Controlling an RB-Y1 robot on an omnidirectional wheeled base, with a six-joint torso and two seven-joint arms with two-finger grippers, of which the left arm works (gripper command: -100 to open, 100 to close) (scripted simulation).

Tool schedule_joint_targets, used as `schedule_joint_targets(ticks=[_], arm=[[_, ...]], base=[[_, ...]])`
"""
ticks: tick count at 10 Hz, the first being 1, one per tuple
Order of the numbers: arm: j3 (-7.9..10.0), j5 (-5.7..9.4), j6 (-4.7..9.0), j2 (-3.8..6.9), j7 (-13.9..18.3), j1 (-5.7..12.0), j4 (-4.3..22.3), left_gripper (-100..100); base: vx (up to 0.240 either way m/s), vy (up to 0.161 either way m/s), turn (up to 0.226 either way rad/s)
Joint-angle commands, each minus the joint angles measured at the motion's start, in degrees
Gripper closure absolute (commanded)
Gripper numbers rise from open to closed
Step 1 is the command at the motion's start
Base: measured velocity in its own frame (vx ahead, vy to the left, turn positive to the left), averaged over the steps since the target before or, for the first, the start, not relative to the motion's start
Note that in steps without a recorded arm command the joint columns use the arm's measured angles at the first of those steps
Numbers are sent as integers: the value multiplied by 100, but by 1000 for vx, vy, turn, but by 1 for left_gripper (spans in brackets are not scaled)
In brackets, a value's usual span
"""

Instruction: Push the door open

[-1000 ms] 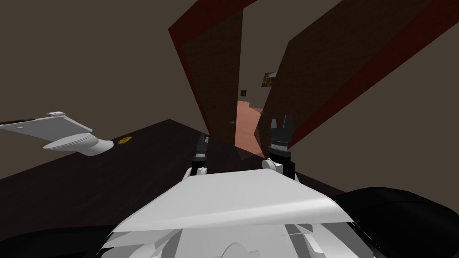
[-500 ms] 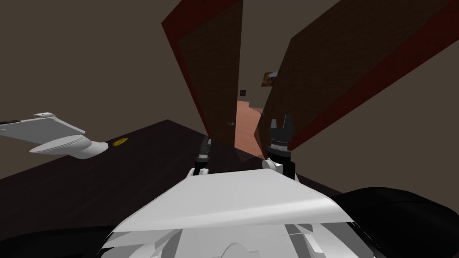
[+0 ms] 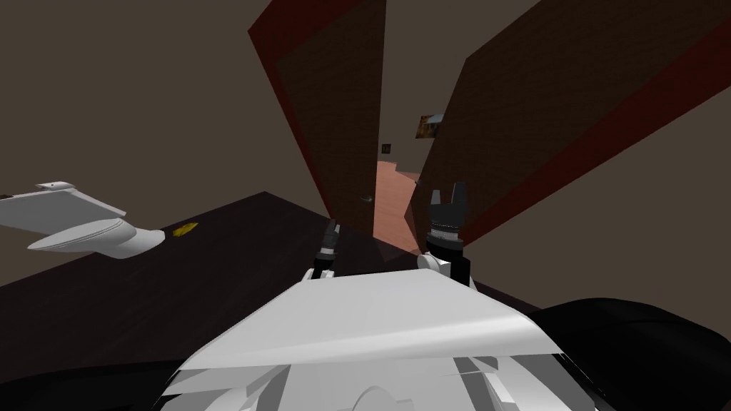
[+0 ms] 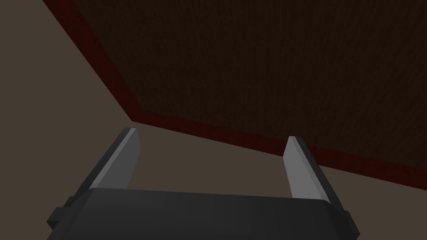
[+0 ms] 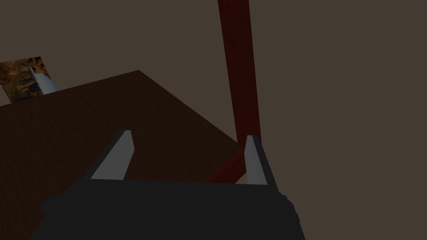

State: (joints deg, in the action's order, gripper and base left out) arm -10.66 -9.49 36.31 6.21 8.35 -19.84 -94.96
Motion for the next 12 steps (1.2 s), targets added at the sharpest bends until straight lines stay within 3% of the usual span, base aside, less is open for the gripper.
schedule_joint_targets(ticks=[1, 2, 12], arm=[[-35, -24, 55, 16, 37, 61, 210, -100], [-93, -60, 103, 28, 72, 106, 421, -100], [-421, -266, 378, 70, 269, 362, 1618, -100]], base=[[99, -14, -14], [149, -13, -34], [123, -9, -17]])
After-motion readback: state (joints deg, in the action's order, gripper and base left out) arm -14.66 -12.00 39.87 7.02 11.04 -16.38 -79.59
